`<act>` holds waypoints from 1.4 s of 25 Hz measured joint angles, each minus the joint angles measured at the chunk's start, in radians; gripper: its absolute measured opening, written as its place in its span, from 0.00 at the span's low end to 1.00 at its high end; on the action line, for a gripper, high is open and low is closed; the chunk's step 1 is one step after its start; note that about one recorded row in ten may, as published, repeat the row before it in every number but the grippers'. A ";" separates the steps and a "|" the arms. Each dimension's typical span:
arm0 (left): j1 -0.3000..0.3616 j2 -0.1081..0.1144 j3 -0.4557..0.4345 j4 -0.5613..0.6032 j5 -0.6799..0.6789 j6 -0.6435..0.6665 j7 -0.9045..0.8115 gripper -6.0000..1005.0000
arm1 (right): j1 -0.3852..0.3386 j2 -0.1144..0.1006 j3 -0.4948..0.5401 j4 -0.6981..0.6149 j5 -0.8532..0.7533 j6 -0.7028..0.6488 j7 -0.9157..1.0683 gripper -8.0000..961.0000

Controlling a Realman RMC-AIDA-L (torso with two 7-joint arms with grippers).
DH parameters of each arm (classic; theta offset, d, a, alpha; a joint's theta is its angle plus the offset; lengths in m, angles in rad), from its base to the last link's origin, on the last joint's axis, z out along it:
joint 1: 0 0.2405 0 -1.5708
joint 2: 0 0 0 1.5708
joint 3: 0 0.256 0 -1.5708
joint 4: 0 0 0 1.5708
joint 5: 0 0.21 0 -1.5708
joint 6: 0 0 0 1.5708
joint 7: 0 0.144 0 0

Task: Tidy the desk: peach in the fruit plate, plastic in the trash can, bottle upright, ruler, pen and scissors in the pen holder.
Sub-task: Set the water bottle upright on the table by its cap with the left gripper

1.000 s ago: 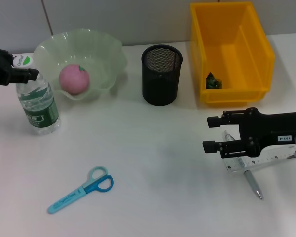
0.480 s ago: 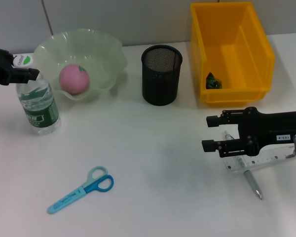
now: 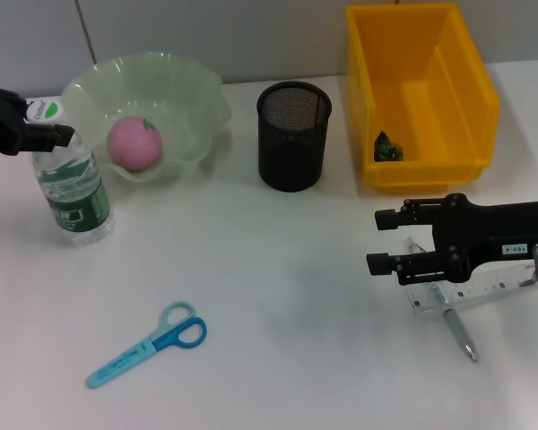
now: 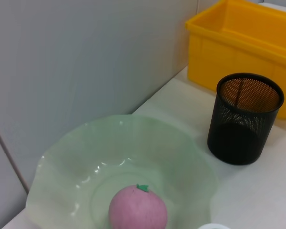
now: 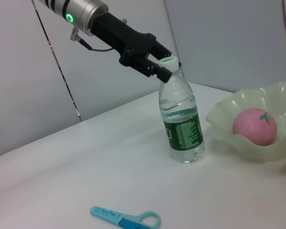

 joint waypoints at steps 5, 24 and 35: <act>0.000 0.000 0.000 0.003 -0.004 0.002 -0.005 0.48 | -0.001 0.000 0.000 0.000 0.000 0.000 -0.001 0.79; -0.001 -0.005 0.002 0.000 -0.007 -0.003 0.000 0.49 | -0.003 -0.001 0.002 0.000 0.000 -0.002 0.000 0.79; -0.005 -0.005 0.001 -0.004 -0.008 0.001 -0.007 0.50 | -0.002 -0.002 0.004 0.000 0.000 -0.002 0.002 0.79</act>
